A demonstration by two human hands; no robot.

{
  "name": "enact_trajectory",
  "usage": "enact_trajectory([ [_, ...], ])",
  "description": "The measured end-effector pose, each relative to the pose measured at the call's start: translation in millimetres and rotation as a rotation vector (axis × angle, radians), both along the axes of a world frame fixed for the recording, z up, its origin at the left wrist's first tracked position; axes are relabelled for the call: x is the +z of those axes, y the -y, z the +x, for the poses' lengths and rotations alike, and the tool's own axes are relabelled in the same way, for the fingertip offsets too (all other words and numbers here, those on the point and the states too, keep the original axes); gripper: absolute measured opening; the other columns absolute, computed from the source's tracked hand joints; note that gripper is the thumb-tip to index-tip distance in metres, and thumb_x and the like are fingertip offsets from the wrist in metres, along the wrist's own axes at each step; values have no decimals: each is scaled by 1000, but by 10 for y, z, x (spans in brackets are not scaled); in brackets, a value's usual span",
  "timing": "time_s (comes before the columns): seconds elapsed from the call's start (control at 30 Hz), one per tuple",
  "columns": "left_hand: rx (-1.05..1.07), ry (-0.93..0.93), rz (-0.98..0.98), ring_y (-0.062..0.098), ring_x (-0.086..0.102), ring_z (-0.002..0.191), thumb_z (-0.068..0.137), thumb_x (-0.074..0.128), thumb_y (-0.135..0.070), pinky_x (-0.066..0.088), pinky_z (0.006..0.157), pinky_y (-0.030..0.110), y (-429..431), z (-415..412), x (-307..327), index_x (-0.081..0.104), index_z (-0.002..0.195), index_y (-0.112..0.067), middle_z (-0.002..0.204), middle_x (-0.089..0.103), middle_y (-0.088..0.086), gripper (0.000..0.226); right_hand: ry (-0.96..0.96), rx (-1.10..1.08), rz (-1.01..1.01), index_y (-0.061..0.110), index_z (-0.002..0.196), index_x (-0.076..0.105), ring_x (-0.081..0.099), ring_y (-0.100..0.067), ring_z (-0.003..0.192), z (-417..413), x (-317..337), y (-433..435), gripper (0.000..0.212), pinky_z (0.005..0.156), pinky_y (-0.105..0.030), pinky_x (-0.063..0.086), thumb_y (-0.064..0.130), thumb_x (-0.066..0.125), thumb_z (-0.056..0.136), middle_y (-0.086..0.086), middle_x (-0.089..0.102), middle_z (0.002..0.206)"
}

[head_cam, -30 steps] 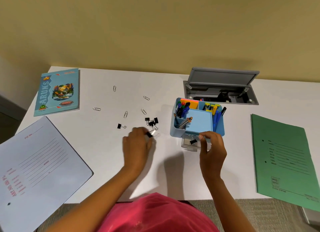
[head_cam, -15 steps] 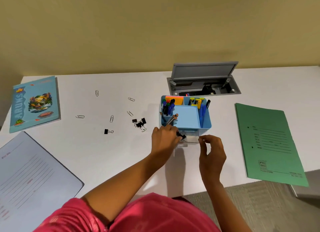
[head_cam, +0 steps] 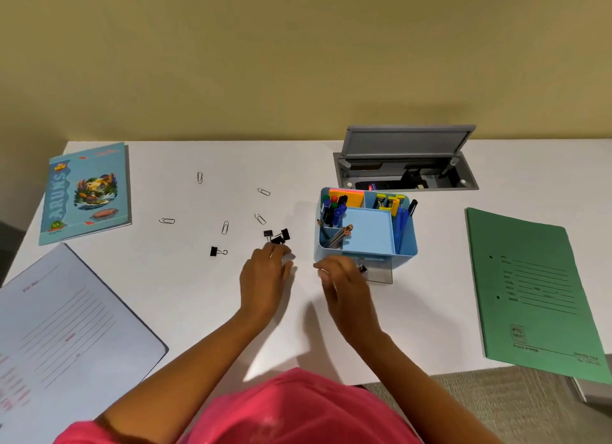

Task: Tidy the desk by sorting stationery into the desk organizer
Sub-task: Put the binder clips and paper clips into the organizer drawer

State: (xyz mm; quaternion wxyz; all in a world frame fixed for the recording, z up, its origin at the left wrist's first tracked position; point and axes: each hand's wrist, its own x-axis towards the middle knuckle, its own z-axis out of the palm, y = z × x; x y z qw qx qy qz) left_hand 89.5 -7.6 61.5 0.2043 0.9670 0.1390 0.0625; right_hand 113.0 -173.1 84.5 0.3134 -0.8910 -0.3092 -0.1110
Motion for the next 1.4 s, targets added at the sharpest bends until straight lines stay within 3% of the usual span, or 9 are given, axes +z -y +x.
enact_trajectory([
  [0.2, 146, -128, 158, 33, 64, 77, 63, 74, 4, 46, 50, 32, -549, -145, -204, 67, 96, -9, 98, 68, 9, 36, -161, 224, -213, 6, 128, 54, 55, -27, 112, 255, -364, -601, 47, 95, -35, 48, -10, 49, 84, -14, 55, 128],
  [0.4, 198, -192, 71, 39, 60, 77, 65, 57, 19, 42, 49, 32, -766, -162, -284, 58, 103, 1, 102, 61, 17, 43, -285, 193, -510, 7, 147, 25, 25, -32, 139, 509, -472, -928, 62, 113, -36, 29, -9, 44, 90, -15, 21, 154],
  [0.53, 219, -213, -48, 35, 52, 114, 88, 46, 0, 50, 77, 42, -849, -185, -462, 49, 126, -7, 132, 47, 11, 39, -275, 227, -595, 10, 139, 41, 35, -35, 132, 524, -646, -967, 49, 110, -37, 33, -4, 47, 92, -10, 32, 150],
  [0.63, 263, -208, -166, 28, 43, 128, 97, 39, -13, 44, 97, 42, -824, -240, -499, 48, 132, -11, 142, 42, 6, 36, -101, 257, -493, 7, 99, 67, 61, -29, 97, 465, -729, -882, 31, 82, -32, 53, -7, 40, 92, -13, 65, 111],
  [0.77, 252, -150, -123, 29, 54, 105, 90, 50, 1, 53, 71, 44, -772, -275, -444, 60, 112, -5, 118, 58, 7, 25, 28, 247, -399, 8, 78, 68, 60, -22, 68, 380, -688, -730, 24, 55, -24, 51, -15, 62, 72, -8, 66, 84],
  [0.9, 239, -167, -91, 27, 57, 96, 82, 58, 8, 54, 63, 42, -774, -313, -476, 62, 109, -7, 112, 59, 7, 31, -128, 222, -450, 9, 75, 64, 58, -19, 64, 319, -562, -649, 45, 46, -18, 36, -23, 74, 44, -6, 61, 81],
  [0.97, 235, -175, -75, 26, 57, 92, 78, 61, 10, 54, 60, 40, -769, -334, -489, 61, 106, -8, 108, 59, 7, 33, -175, 229, -446, 9, 78, 62, 58, -20, 67, 285, -528, -597, 52, 46, -18, 30, -26, 71, 41, -5, 59, 84],
  [1.17, 230, -174, -67, 25, 55, 82, 71, 63, 12, 49, 53, 33, -749, -403, -489, 59, 100, -10, 99, 55, 8, 36, -214, 252, -255, 20, 106, 57, 60, -18, 82, 216, -409, -372, 61, 57, -31, 51, -22, 65, 62, -1, 57, 104],
  [1.4, 278, -137, -119, 31, 55, 89, 85, 55, 0, 49, 57, 38, -611, -505, -351, 60, 106, -6, 101, 57, 14, 22, 101, -28, 54, 19, 100, 55, 54, -20, 85, 125, -22, 141, 20, 73, -28, 45, 7, 65, 87, -4, 62, 89],
])
